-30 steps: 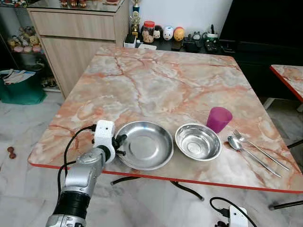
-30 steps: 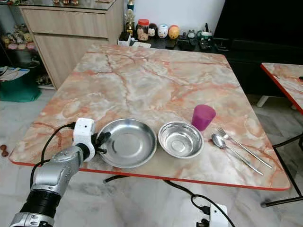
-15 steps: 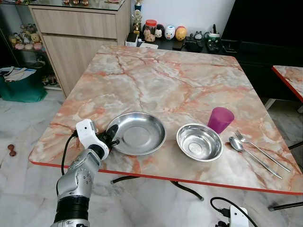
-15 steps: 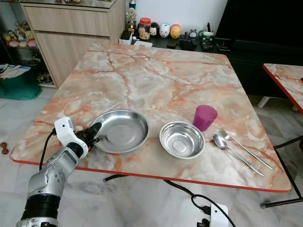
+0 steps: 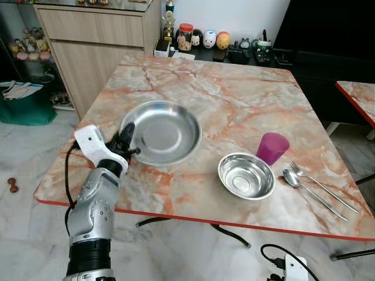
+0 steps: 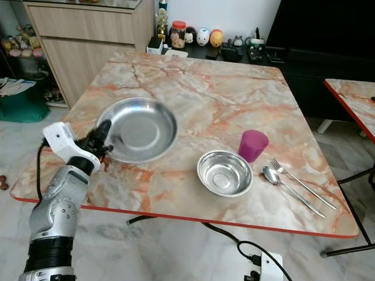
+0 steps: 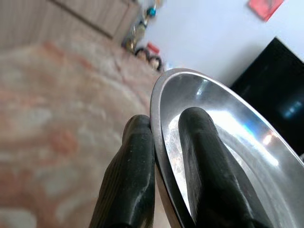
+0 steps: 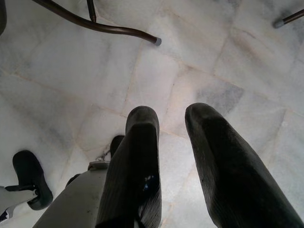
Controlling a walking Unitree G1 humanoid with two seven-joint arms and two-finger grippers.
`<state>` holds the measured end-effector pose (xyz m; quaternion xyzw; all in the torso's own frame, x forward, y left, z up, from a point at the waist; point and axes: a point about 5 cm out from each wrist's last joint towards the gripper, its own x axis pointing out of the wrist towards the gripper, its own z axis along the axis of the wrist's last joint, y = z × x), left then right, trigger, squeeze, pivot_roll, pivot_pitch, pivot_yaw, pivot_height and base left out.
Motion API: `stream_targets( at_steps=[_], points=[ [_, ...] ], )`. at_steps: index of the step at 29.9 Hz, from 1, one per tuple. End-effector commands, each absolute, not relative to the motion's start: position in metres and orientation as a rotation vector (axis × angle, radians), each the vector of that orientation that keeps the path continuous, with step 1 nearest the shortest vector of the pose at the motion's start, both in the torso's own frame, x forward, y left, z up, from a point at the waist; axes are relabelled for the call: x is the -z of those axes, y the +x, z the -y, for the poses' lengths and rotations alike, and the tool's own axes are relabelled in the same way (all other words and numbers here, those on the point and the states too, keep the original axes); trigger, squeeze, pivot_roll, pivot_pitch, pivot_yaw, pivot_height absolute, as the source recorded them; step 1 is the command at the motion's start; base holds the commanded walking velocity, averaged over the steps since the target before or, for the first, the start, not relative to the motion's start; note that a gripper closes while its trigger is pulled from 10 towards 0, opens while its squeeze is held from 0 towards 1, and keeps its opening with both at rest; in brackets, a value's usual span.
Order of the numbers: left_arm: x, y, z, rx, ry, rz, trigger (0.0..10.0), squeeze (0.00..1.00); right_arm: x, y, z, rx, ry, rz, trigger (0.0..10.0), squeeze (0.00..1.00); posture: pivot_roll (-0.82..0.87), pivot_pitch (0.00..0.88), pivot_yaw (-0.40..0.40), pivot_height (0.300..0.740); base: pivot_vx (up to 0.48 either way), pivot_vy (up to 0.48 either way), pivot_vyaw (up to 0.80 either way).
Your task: Setting the table
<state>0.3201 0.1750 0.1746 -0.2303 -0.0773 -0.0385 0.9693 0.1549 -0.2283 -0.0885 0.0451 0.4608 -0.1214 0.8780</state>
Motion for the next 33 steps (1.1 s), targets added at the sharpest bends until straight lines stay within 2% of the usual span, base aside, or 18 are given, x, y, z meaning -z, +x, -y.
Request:
stream_targets(
  at_steps=[1,11,26,33],
  points=[
    [-0.1821,0.3191,-0.1685,0.096,-0.447,0.181,10.0,0.00,0.0884,0.1520,0.2335,0.270,0.083,-0.963,10.0,0.00,0.12,0.000,-0.111,0.740,0.000,0.000,0.00],
    [-0.1860,0.3156,-0.1642,0.086,-0.435,0.214,10.0,0.00,0.0890,0.1503,0.2338,0.279,0.086,-0.967,10.0,0.00,0.13,0.000,-0.117,0.740,0.000,0.000,0.00],
    [-0.1891,0.3169,-0.1645,0.076,-0.441,0.228,10.0,0.00,0.0886,0.1512,0.2346,0.302,0.109,-0.965,10.0,0.00,0.13,0.000,-0.122,0.740,0.000,-0.305,0.00],
    [-0.1905,0.3181,-0.1655,0.072,-0.444,0.233,10.0,0.00,0.0889,0.1514,0.2338,0.304,0.122,-0.967,10.0,0.00,0.13,0.000,-0.121,0.740,0.000,-0.308,-0.60]
  ],
)
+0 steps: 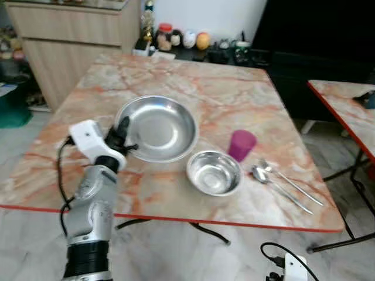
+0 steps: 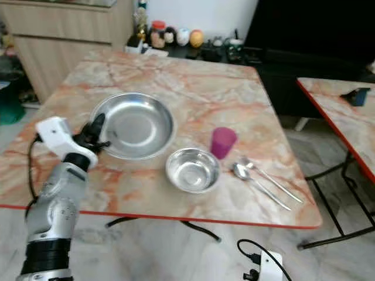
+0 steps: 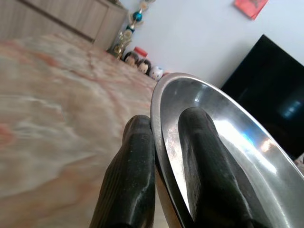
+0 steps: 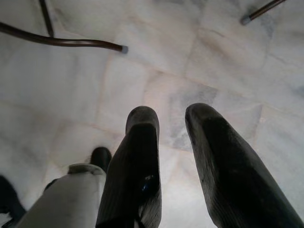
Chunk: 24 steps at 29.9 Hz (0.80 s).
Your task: Setting the table
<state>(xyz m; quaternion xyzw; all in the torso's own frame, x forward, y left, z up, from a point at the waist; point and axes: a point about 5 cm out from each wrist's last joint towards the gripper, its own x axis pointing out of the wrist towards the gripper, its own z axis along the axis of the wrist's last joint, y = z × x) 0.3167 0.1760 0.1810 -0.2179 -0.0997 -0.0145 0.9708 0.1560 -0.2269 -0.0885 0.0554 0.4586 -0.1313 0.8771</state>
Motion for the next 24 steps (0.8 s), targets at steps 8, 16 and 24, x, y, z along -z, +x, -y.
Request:
stream_targets(
  at_steps=[8,16,24],
  points=[
    [-0.202,0.321,-0.169,0.065,-0.461,0.272,10.0,0.00,0.088,0.153,0.234,0.296,0.118,-0.957,10.0,0.00,0.13,0.000,-0.123,0.740,0.000,-0.310,-0.41],
    [-0.207,0.322,-0.169,0.065,-0.460,0.290,10.0,0.00,0.088,0.153,0.234,0.285,0.106,-0.962,10.0,0.00,0.13,0.000,-0.123,0.740,0.000,-0.307,0.00],
    [-0.210,0.324,-0.168,0.076,-0.462,0.299,10.0,0.00,0.088,0.154,0.233,0.286,0.110,-0.957,10.0,0.00,0.12,0.000,-0.119,0.740,0.000,-0.309,0.00]
  ],
)
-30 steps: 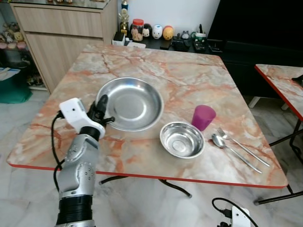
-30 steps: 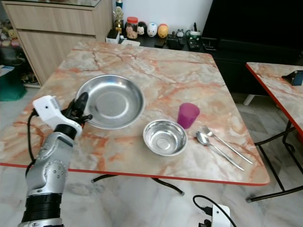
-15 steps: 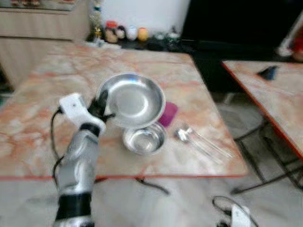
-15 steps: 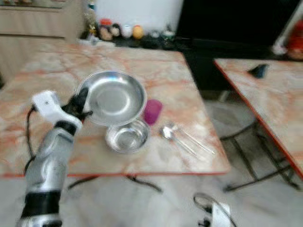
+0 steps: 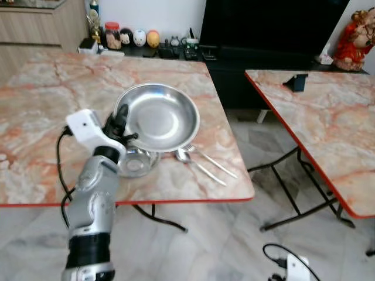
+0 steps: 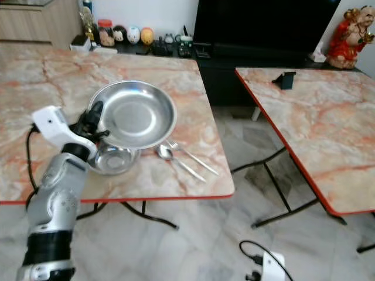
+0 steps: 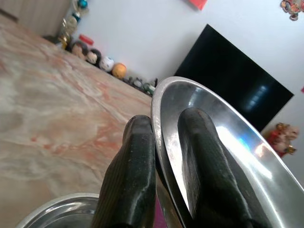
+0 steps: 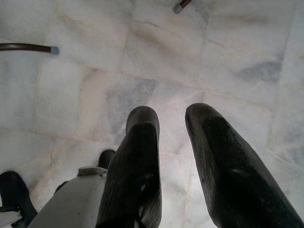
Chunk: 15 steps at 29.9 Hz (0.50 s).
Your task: Setting the table
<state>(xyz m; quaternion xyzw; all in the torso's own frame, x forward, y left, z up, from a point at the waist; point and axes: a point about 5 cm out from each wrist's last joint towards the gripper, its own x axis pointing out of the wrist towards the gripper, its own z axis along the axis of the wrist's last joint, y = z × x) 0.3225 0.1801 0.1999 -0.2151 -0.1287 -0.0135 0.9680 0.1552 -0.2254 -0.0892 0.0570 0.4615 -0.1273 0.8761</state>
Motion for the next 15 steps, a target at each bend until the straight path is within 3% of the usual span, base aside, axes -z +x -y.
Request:
stream_targets(
  at_steps=[1,15],
  points=[
    [-0.2102,0.3238,-0.1671,0.077,-0.463,0.299,10.0,0.00,0.0877,0.1542,0.2334,0.286,0.110,-0.956,10.0,0.00,0.12,0.000,-0.119,0.740,0.000,-0.311,0.00],
    [-0.2090,0.3247,-0.1607,0.110,-0.457,0.288,10.0,0.00,0.0885,0.1529,0.2320,0.288,0.109,-0.960,10.0,0.00,0.12,0.000,-0.108,0.740,0.000,-0.295,0.00]
  ],
)
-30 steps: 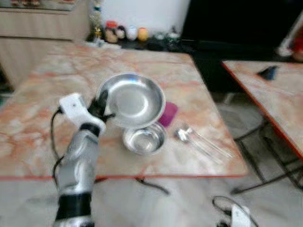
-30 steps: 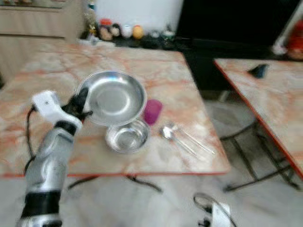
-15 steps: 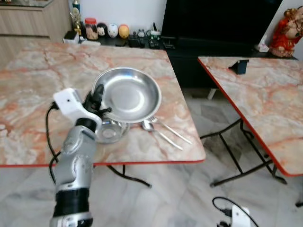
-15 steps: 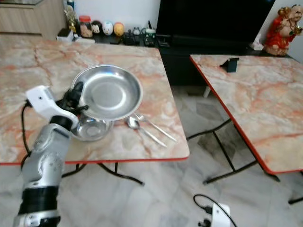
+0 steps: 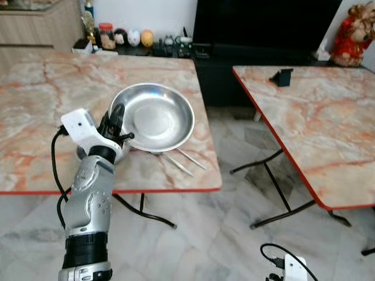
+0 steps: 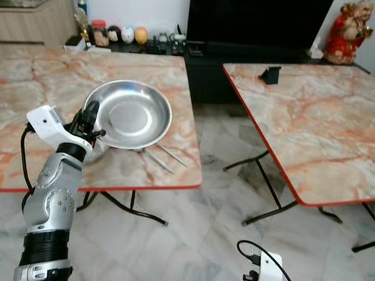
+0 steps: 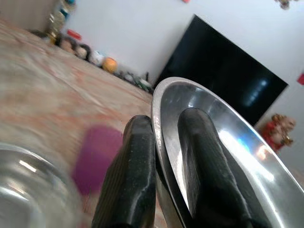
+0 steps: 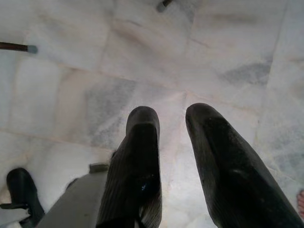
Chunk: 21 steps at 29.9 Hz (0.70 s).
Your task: Setting the table
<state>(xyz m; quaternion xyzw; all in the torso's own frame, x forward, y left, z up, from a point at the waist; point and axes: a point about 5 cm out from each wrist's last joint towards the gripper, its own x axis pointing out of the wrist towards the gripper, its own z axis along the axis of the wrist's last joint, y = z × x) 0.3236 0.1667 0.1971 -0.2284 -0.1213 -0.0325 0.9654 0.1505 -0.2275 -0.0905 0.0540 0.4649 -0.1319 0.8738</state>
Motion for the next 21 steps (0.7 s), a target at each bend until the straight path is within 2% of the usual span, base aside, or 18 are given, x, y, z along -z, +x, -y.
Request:
stream_targets(
  at_steps=[1,21],
  points=[
    [-0.2093,0.3248,-0.1607,0.110,-0.457,0.289,10.0,0.00,0.0886,0.1528,0.2317,0.288,0.111,-0.960,10.0,0.00,0.11,0.000,-0.104,0.740,0.000,-0.281,0.00],
    [-0.2048,0.3259,-0.1581,0.121,-0.448,0.269,10.0,0.00,0.0887,0.1535,0.2303,0.277,0.092,-0.964,10.0,0.00,0.11,0.000,-0.099,0.740,0.000,-0.269,0.00]
  ],
)
